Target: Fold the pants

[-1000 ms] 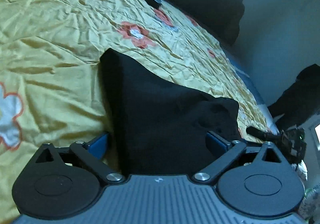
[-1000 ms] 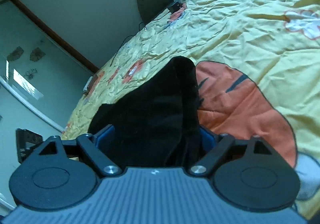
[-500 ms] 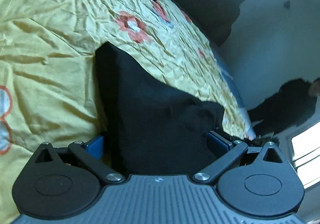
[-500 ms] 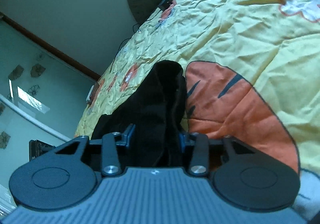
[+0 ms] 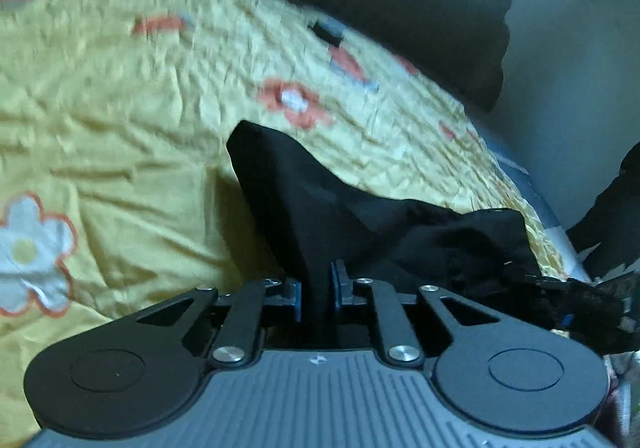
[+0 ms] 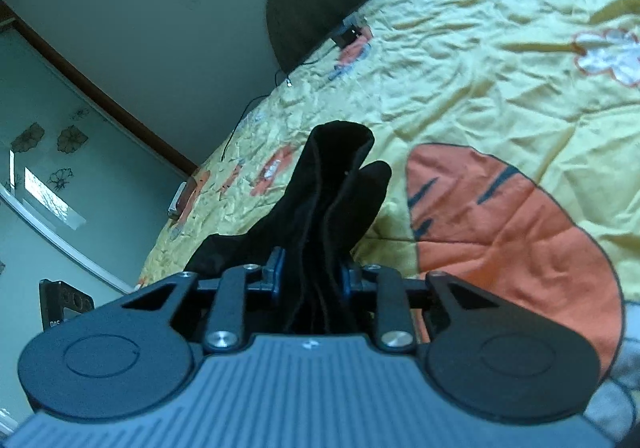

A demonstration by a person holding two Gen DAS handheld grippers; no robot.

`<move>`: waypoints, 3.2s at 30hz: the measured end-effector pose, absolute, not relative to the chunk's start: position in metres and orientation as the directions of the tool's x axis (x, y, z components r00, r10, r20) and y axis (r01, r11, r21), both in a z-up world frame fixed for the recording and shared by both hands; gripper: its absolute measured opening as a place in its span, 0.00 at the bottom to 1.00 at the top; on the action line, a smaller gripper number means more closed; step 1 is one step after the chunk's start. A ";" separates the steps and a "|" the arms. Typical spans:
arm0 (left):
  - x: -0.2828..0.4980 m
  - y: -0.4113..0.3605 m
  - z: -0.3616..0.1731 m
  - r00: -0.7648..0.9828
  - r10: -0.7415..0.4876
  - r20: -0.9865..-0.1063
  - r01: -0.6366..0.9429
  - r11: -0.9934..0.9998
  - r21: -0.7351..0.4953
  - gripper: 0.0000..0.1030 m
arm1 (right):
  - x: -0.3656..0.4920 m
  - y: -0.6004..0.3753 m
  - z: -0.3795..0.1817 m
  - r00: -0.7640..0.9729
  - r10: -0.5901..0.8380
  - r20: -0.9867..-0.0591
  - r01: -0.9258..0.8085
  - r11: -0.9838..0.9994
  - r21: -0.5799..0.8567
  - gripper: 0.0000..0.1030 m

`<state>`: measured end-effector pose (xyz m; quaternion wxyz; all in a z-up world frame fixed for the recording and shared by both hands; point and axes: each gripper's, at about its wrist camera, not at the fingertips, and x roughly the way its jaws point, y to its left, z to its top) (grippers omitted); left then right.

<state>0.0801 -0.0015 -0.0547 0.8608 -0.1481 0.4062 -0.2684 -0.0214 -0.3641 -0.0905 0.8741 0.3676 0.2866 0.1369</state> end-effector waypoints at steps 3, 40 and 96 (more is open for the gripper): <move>0.072 -0.006 -0.040 0.576 -0.566 -0.590 0.368 0.824 -0.430 0.13 | -0.024 -0.355 -0.077 0.804 0.446 -0.393 -0.060 0.719 0.693 0.23; 0.101 0.123 -0.045 0.722 -0.368 -0.586 0.145 0.908 -0.392 0.12 | 0.063 -0.230 -0.062 0.720 0.503 -0.479 -0.163 0.792 0.588 0.20; -0.012 0.032 0.003 0.792 -0.054 -0.608 0.094 0.995 0.035 0.17 | -0.028 -0.194 -0.025 0.785 -0.059 -0.617 0.175 0.976 0.130 0.89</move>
